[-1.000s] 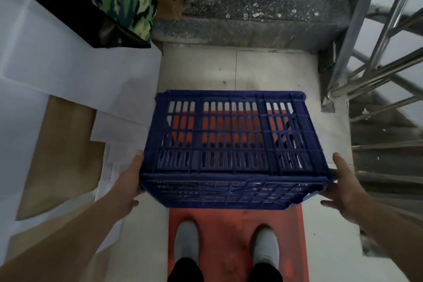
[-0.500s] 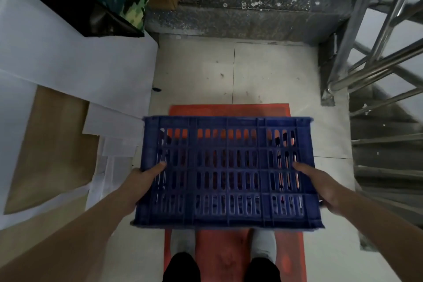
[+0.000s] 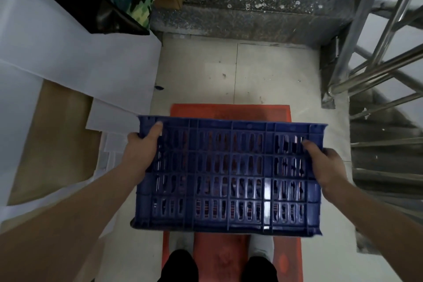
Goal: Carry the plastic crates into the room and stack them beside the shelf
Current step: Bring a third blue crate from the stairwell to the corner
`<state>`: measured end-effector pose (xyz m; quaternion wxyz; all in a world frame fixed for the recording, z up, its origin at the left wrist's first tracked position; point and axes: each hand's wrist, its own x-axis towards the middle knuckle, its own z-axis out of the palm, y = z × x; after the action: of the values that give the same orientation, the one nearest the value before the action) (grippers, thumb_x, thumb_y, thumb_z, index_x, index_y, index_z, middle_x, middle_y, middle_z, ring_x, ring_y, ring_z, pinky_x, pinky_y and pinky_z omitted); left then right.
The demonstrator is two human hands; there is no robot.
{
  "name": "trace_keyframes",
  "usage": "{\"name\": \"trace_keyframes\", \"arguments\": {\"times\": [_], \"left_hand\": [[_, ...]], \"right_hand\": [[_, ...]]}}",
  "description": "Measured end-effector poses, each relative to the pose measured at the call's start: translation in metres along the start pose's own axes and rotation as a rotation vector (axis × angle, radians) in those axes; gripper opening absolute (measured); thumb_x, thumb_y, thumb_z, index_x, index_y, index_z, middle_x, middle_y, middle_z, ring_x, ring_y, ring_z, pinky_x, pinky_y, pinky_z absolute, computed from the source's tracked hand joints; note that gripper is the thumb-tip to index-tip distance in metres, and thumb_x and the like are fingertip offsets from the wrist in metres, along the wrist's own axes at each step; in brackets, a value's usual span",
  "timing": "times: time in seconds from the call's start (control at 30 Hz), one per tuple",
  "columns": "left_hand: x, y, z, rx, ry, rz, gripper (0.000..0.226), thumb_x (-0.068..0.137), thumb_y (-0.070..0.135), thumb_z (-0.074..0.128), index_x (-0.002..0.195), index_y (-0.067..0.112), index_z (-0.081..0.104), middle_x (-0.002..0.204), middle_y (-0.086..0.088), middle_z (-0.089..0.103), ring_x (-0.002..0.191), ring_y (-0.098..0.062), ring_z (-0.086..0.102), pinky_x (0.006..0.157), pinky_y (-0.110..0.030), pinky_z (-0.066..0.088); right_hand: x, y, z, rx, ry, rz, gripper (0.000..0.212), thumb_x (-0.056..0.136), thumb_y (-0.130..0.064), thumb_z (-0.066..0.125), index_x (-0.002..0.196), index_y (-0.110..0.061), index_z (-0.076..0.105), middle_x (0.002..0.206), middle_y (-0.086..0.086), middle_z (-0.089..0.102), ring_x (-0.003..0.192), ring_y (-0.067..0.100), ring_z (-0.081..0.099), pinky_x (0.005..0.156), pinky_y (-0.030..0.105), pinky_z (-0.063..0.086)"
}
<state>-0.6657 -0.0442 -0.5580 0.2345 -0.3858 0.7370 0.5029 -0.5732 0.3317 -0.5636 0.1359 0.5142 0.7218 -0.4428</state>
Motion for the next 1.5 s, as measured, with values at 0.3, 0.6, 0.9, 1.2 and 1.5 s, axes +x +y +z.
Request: {"name": "trace_keyframes", "arguments": {"times": [0.3, 0.6, 0.9, 1.2, 1.5], "left_hand": [[-0.014, 0.011, 0.005, -0.01, -0.04, -0.038, 0.089, 0.087, 0.081, 0.033, 0.153, 0.022, 0.032, 0.151, -0.007, 0.046, 0.113, -0.027, 0.051, 0.082, -0.04, 0.039], [-0.018, 0.03, -0.015, -0.157, -0.079, -0.091, 0.005, 0.091, 0.024, 0.057, 0.092, 0.023, 0.062, 0.098, -0.006, 0.059, 0.085, -0.023, 0.053, 0.078, -0.039, 0.043], [-0.007, 0.006, -0.026, 0.172, -0.046, -0.222, 0.01, 0.093, -0.002, 0.049, 0.087, 0.003, 0.055, 0.087, -0.017, 0.056, 0.075, -0.032, 0.054, 0.077, -0.055, 0.053], [-0.008, -0.005, -0.029, 0.068, -0.007, -0.089, 0.035, 0.087, -0.018, 0.041, 0.087, 0.011, 0.062, 0.095, -0.016, 0.066, 0.079, -0.035, 0.062, 0.072, -0.05, 0.058], [0.012, -0.082, 0.005, 0.141, 0.061, -0.239, 0.021, 0.087, -0.01, 0.05, 0.073, 0.006, 0.054, 0.081, -0.014, 0.059, 0.068, -0.027, 0.055, 0.065, -0.031, 0.048]], "right_hand": [[0.017, 0.007, -0.006, 0.241, -0.037, 0.08, 0.133, 0.044, -0.113, 0.032, 0.14, -0.026, 0.06, 0.13, 0.009, 0.069, 0.11, 0.032, 0.068, 0.1, 0.054, 0.054], [-0.001, -0.013, -0.031, 0.426, -0.072, 0.084, 0.03, 0.1, -0.042, 0.047, 0.118, -0.025, 0.062, 0.123, 0.009, 0.067, 0.103, 0.028, 0.061, 0.093, 0.049, 0.041], [0.021, -0.006, -0.044, -0.026, -0.295, 0.251, 0.005, 0.097, -0.009, 0.057, 0.096, -0.008, 0.062, 0.084, 0.016, 0.066, 0.075, 0.033, 0.061, 0.076, 0.045, 0.053], [0.035, 0.004, -0.039, -0.022, -0.137, 0.087, 0.036, 0.087, 0.019, 0.045, 0.1, -0.009, 0.064, 0.091, 0.019, 0.067, 0.072, 0.036, 0.061, 0.059, 0.041, 0.059], [0.039, 0.062, -0.01, -0.01, -0.064, 0.282, 0.014, 0.078, 0.011, 0.057, 0.082, 0.0, 0.064, 0.091, 0.023, 0.067, 0.084, 0.039, 0.061, 0.082, 0.051, 0.053]]}}
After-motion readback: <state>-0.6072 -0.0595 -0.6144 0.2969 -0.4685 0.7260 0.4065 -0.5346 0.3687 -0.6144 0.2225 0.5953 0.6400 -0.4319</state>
